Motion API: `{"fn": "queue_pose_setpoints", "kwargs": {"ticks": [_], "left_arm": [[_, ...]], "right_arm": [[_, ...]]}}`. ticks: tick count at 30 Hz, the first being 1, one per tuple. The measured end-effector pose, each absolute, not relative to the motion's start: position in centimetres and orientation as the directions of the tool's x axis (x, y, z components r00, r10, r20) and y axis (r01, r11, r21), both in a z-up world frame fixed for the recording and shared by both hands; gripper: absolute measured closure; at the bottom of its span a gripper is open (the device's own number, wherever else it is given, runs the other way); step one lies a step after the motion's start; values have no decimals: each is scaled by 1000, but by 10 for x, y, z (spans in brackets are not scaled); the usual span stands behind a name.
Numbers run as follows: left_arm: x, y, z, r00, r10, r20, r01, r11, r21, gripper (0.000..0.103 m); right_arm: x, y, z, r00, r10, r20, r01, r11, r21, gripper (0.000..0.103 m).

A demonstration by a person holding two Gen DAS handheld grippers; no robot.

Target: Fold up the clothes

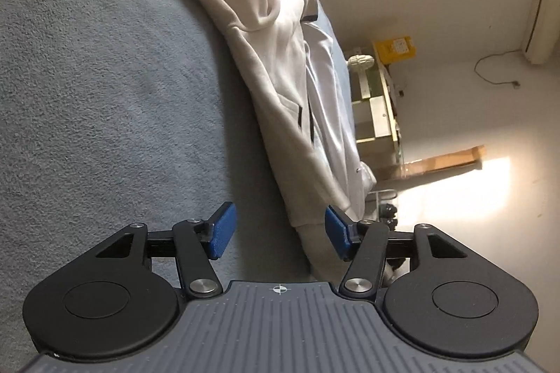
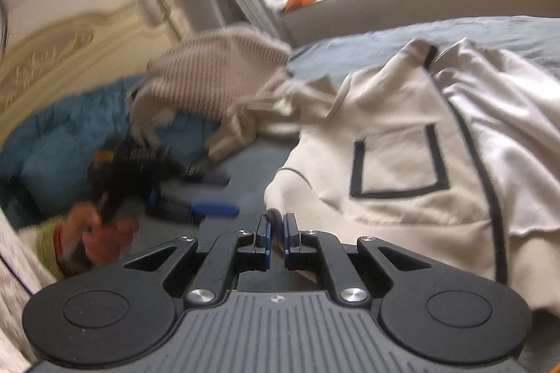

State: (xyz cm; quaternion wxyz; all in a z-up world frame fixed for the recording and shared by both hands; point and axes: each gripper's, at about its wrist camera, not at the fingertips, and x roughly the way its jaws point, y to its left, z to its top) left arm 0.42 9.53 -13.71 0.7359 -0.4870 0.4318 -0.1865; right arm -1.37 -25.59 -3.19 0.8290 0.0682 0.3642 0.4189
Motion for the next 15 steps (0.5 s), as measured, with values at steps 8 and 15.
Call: {"fn": "queue_pose_setpoints", "kwargs": {"ticks": [8, 15], "left_arm": [[33, 104, -141, 581, -656, -483, -177, 477, -861, 47], [80, 119, -144, 615, -596, -516, -211, 506, -836, 35]], "right_arm": [[-44, -209, -76, 315, 680, -662, -734, 616, 284, 97], [-41, -218, -61, 326, 703, -632, -730, 612, 305, 97]]}}
